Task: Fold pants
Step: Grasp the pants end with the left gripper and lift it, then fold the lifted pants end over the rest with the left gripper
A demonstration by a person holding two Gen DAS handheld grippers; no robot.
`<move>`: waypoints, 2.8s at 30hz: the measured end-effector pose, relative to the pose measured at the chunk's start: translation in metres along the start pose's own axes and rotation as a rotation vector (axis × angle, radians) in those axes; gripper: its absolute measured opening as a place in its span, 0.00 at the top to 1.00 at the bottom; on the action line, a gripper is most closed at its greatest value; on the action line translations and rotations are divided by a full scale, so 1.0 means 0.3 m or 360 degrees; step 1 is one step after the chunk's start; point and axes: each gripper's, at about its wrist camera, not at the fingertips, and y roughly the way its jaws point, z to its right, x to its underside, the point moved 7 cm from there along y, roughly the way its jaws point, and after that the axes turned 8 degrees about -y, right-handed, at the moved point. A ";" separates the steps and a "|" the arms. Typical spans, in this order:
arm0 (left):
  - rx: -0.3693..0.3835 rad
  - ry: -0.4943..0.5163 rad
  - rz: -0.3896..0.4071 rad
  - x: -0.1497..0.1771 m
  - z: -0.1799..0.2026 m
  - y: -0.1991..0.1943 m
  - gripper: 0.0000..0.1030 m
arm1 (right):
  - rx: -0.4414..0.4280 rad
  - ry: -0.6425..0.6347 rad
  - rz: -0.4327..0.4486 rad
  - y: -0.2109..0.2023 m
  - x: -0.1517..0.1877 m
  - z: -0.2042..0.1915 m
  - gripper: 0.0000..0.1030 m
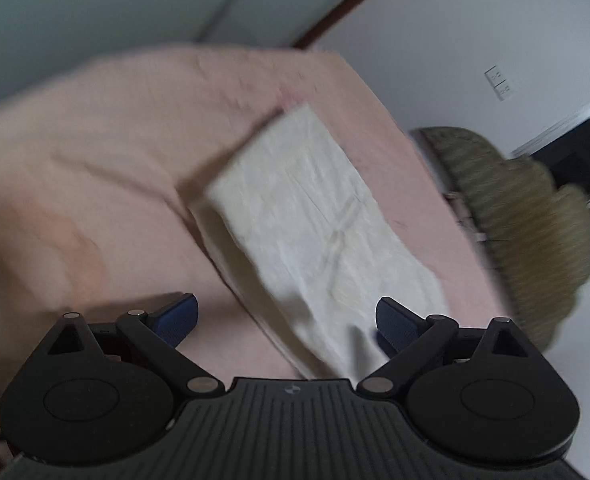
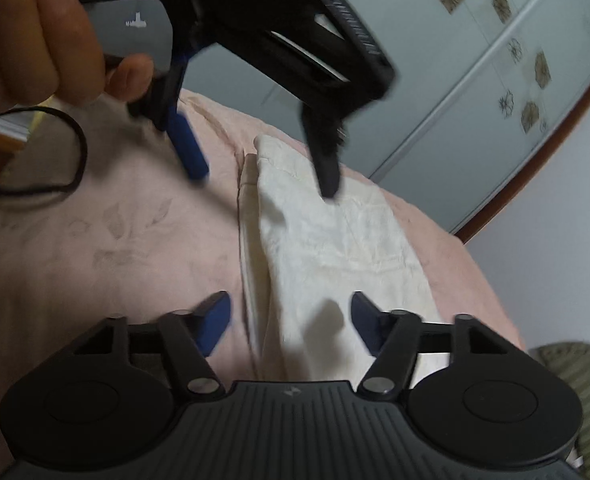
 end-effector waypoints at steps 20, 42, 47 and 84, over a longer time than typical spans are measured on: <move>0.0172 -0.0206 0.0133 -0.196 0.040 0.196 0.09 | -0.0386 0.1021 -0.0112 0.141 0.186 0.316 0.67; 0.0023 0.1029 0.0611 0.238 0.677 -0.009 0.86 | -0.0038 0.1123 0.0472 -0.230 0.348 0.592 0.37; 0.0099 0.1181 0.0525 0.435 0.801 0.069 0.86 | 0.0033 0.1090 0.0465 -0.346 0.484 0.620 0.35; 0.0292 0.1643 -0.0297 1.174 0.959 0.621 0.42 | 0.0304 0.1635 -0.0251 -0.709 1.158 0.473 0.27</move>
